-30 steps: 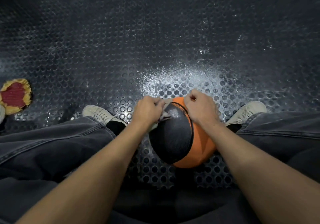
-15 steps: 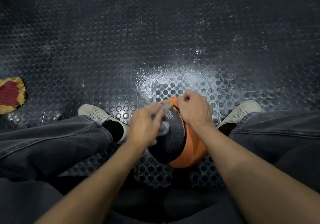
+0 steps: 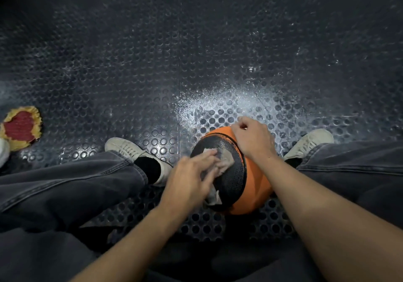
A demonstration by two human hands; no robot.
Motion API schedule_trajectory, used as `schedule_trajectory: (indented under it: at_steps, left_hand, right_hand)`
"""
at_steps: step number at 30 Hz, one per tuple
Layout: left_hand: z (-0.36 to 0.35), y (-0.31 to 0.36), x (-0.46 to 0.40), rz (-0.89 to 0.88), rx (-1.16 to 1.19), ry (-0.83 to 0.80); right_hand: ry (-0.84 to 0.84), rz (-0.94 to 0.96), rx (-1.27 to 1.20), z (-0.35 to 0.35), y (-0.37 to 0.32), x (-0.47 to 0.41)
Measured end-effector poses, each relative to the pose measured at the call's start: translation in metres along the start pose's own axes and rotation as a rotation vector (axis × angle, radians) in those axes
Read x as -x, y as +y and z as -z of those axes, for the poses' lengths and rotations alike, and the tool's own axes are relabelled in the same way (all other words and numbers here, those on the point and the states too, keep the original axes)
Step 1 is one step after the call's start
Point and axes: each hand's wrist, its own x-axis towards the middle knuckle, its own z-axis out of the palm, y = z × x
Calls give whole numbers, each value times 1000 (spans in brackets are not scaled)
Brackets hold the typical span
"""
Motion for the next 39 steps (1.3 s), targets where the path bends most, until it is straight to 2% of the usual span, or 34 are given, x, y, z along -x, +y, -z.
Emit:
schedule_trajectory:
  at_steps: [4,5,7,10,13,16,22,28,30,34,36,39]
  left_hand:
    - [35,-3,-29,281,154,76]
    - [43,-8,-38,376,124,50]
    - [56,-22,-52,530,-94,-56]
    - [62,-35,-59,609,-260,-93]
    - [50,-28,-54,488,-226,-4]
    - [31,-15,-44,358,2,-15]
    - [10,-19,-30,357,394,-6]
    - [-2,1,-19,91,57,79]
    - [-1,1,-29,112,32,88]
    - [7,-7,-62,305,44,100]
    - [5,-6,-55,229,9,70]
    - [3,-3,-25,71,-25,53]
  right_hand:
    - [-68,110,24,-3,-1,-2]
    - [-75,127,25,-5,-2,-2]
    - [-78,138,24,-8,-2,-1]
    - [-73,136,9,-9,-2,-3]
    - [-68,117,4,-10,-1,-6]
    - [-41,78,1,-7,-1,-6]
    - [-21,-18,-17,-5,-6,-4]
    - [-12,-27,19,-2,-8,-6]
    - [-30,8,14,-3,-8,-6]
    - [20,24,23,-8,-13,3]
    - [74,-11,60,-8,-15,5]
    - [32,-16,52,-6,-10,4]
